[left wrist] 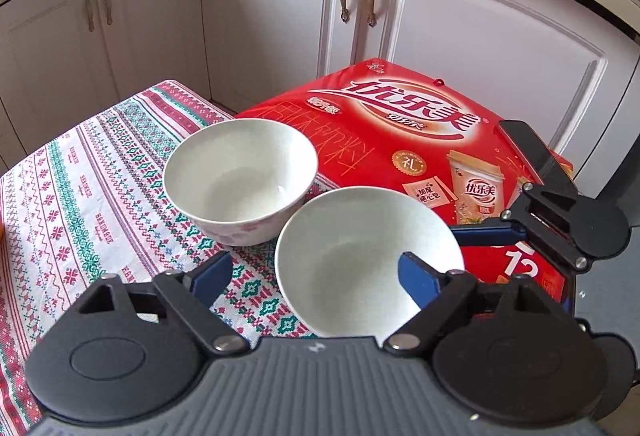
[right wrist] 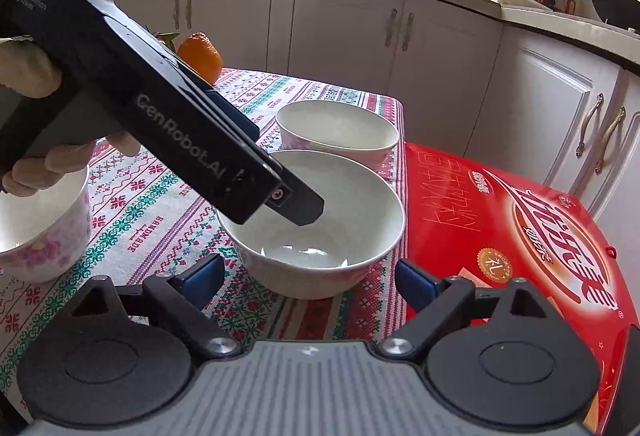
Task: Organize plates and bowls
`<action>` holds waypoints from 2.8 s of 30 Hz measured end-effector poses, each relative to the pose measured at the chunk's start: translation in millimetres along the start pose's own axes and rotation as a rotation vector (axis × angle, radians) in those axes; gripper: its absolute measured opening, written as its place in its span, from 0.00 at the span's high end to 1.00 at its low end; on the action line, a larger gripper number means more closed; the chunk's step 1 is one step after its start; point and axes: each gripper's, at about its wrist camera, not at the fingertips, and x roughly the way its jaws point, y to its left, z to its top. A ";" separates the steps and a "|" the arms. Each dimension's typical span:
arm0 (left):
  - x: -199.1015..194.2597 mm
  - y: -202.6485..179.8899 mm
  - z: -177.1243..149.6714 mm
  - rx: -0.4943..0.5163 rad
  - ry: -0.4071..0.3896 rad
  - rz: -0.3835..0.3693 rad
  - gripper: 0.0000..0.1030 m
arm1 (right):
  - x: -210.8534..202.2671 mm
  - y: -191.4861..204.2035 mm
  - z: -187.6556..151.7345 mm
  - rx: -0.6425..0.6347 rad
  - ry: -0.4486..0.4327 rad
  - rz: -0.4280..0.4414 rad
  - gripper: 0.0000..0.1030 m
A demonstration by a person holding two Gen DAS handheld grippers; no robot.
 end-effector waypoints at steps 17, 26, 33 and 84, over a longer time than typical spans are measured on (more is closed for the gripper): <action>16.8 -3.5 14.4 0.034 0.048 -0.045 0.41 | -0.2 -4.2 3.2 -0.033 -0.001 0.023 0.19; 9.8 -4.8 13.5 0.046 0.045 -0.061 0.41 | -3.8 -4.4 4.9 -0.021 0.011 0.030 0.20; -8.5 -11.4 7.7 0.043 0.032 -0.060 0.41 | -18.8 0.4 8.6 -0.021 0.005 0.049 0.20; -157.6 36.6 -104.6 -0.171 -0.064 0.111 0.41 | -58.6 138.6 43.8 -0.223 -0.008 0.309 0.20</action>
